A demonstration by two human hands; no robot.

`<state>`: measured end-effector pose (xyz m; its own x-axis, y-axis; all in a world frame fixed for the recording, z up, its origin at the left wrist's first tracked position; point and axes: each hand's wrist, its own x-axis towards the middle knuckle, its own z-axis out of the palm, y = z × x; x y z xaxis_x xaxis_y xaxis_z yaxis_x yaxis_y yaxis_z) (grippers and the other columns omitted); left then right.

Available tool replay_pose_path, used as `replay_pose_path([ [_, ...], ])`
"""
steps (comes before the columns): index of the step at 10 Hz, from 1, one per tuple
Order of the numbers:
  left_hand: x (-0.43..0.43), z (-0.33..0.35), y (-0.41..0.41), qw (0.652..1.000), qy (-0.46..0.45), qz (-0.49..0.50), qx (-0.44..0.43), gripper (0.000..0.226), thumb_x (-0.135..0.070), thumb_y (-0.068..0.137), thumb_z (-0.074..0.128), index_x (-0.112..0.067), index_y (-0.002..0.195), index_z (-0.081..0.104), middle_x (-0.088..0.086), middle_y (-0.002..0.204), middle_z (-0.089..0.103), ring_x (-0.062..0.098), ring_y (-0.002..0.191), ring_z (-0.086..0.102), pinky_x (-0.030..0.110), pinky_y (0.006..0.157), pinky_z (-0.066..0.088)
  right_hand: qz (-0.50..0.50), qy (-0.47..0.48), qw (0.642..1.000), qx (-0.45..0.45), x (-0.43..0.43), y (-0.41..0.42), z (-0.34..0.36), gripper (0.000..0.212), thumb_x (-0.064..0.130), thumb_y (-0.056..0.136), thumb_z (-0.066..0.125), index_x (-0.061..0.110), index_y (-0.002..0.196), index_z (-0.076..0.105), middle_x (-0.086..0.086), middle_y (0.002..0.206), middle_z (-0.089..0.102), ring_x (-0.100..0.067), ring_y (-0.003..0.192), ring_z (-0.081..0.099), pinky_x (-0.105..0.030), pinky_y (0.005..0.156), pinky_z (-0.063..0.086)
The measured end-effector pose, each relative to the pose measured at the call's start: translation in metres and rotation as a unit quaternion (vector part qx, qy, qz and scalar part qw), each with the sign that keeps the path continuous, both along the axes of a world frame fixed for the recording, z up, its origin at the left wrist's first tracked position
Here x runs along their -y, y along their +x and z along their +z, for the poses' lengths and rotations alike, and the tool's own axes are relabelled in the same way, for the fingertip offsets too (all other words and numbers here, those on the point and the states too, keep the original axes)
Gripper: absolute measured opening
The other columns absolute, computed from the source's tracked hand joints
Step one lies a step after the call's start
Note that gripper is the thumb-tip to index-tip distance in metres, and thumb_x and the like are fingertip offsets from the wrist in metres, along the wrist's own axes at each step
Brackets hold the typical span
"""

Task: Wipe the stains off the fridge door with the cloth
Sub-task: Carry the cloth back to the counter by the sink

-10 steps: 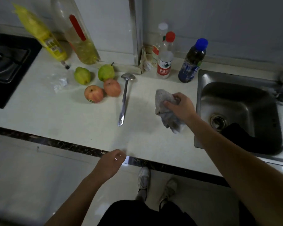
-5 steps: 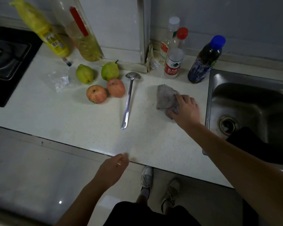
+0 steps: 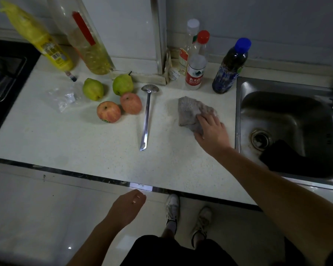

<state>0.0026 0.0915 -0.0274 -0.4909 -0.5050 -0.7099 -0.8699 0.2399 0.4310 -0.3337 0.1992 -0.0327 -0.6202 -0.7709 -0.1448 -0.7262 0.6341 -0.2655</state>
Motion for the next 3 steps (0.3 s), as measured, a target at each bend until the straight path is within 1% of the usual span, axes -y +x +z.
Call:
replay_pose_path([
  [1, 0.0, -0.007, 0.012, 1.0, 0.012, -0.009, 0.005, 0.023, -0.036, 0.101, 0.05, -0.022, 0.09, 0.066, -0.01, 0.087, 0.068, 0.006, 0.083, 0.062, 0.025, 0.076, 0.044, 0.009, 0.064, 0.997, 0.049, 0.001, 0.003, 0.002, 0.083, 0.048, 0.097, 0.057, 0.017, 0.161, 0.013, -0.005, 0.167, 0.017, -0.03, 0.153, 0.017, -0.048, 0.124, 0.022],
  [2, 0.002, -0.014, 0.022, 1.0, 0.017, -0.015, 0.006, 0.024, -0.038, 0.1, 0.052, -0.023, 0.089, 0.068, -0.008, 0.089, 0.07, 0.009, 0.084, 0.064, 0.026, 0.078, 0.046, 0.01, 0.076, 0.994, 0.084, 0.002, 0.0, 0.017, 0.083, 0.047, 0.099, 0.056, 0.018, 0.162, 0.011, -0.007, 0.169, 0.013, -0.032, 0.154, 0.016, -0.051, 0.125, 0.023],
  [3, 0.003, -0.02, 0.029, 1.0, 0.008, -0.022, 0.005, 0.023, -0.04, 0.1, 0.053, -0.027, 0.085, 0.065, -0.007, 0.087, 0.069, 0.01, 0.082, 0.063, 0.026, 0.075, 0.046, -0.025, 0.035, 0.993, 0.113, -0.007, 0.007, 0.031, 0.07, 0.043, 0.099, 0.056, 0.019, 0.157, 0.026, -0.01, 0.162, 0.031, -0.034, 0.146, 0.034, -0.051, 0.118, 0.035],
])
